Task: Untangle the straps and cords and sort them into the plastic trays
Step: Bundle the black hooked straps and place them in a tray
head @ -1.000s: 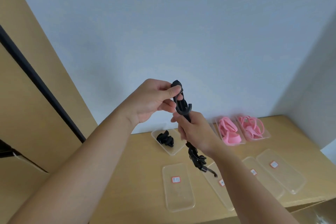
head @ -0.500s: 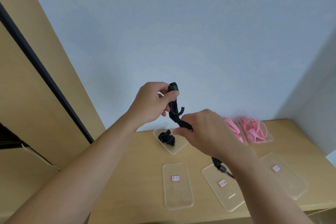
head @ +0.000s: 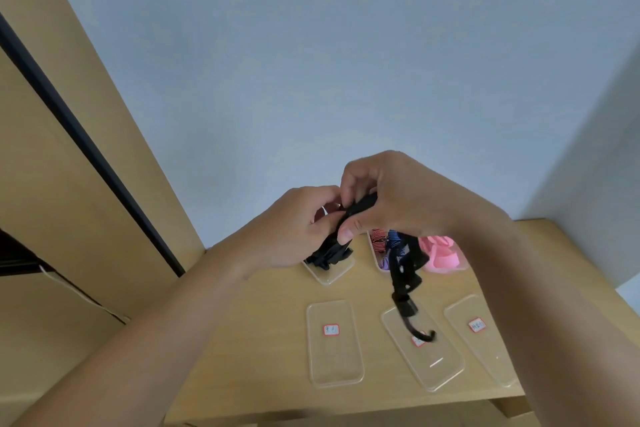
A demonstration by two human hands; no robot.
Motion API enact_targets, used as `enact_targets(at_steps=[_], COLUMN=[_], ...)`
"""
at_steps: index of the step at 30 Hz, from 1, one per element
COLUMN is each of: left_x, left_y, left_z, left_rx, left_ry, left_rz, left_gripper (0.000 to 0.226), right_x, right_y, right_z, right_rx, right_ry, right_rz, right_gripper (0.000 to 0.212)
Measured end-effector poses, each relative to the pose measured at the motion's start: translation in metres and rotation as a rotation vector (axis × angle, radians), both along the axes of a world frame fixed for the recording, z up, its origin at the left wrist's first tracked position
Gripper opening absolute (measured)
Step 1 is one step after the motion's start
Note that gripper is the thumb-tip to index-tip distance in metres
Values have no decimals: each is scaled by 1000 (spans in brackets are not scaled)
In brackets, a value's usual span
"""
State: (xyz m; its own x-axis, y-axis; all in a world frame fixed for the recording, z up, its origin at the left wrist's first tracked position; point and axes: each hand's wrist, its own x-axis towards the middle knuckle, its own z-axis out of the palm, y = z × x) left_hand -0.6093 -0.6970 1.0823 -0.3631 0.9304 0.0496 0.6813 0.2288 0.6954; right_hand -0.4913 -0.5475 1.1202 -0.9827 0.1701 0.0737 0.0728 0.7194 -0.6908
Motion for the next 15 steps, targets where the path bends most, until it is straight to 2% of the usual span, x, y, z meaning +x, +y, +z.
enact_targets(at_steps=[7, 10, 13, 15], left_x=[-6, -7, -9, -11], left_y=[-8, -7, -6, -7], left_z=[6, 5, 2, -1], left_rx=[-51, -111, -83, -52], left_ry=[-161, -245, -359, -417], left_rz=[-120, -179, -245, -289], left_gripper=[16, 19, 38, 33], right_x=[-2, -1, -1, -4], right_y=[6, 3, 3, 7], right_z=[3, 4, 3, -3], right_rx=[-12, -31, -74, -85], right_ry=[2, 18, 75, 134], right_rz=[16, 55, 48, 26], right_gripper=[42, 42, 45, 49])
